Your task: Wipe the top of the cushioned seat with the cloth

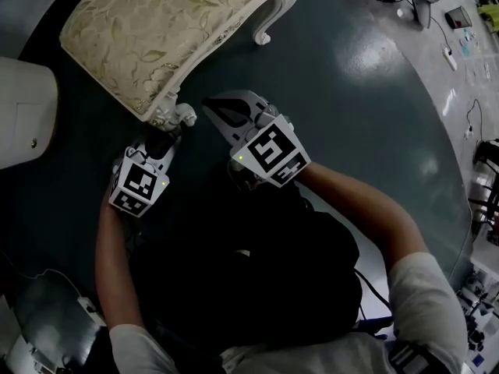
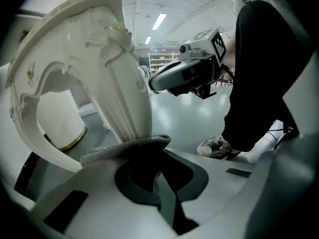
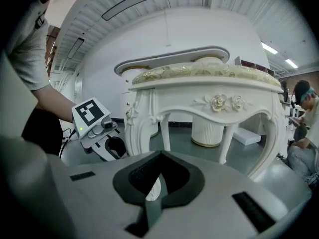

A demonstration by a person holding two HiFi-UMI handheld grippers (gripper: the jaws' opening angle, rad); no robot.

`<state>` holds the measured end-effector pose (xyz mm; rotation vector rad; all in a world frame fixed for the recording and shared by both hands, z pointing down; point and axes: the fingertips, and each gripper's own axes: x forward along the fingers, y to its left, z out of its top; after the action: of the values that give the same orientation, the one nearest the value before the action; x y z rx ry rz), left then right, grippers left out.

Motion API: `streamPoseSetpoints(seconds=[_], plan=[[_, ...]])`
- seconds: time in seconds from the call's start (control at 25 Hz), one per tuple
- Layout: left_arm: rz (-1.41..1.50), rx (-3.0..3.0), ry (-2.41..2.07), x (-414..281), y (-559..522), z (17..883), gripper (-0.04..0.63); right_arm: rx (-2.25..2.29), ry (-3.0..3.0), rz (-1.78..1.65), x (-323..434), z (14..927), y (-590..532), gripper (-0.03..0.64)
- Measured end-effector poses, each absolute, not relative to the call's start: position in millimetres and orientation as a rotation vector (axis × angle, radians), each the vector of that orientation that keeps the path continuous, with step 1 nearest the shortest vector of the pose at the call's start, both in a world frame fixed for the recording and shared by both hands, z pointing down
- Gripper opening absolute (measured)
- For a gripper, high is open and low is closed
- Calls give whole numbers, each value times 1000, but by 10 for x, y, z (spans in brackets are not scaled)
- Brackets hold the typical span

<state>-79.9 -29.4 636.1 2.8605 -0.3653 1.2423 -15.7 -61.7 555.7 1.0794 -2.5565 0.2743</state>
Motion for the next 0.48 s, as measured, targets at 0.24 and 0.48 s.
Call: streamPoseSetpoints(seconds=[0.24,0.48], plan=[[1234,2833,-372,-789,-353,6579,21,1064,-2545,269,-94,5743,-675,9],[1215,2861,-415,-789,-436,6804,21,1086,-2532,307,-50,6003,-760,9]])
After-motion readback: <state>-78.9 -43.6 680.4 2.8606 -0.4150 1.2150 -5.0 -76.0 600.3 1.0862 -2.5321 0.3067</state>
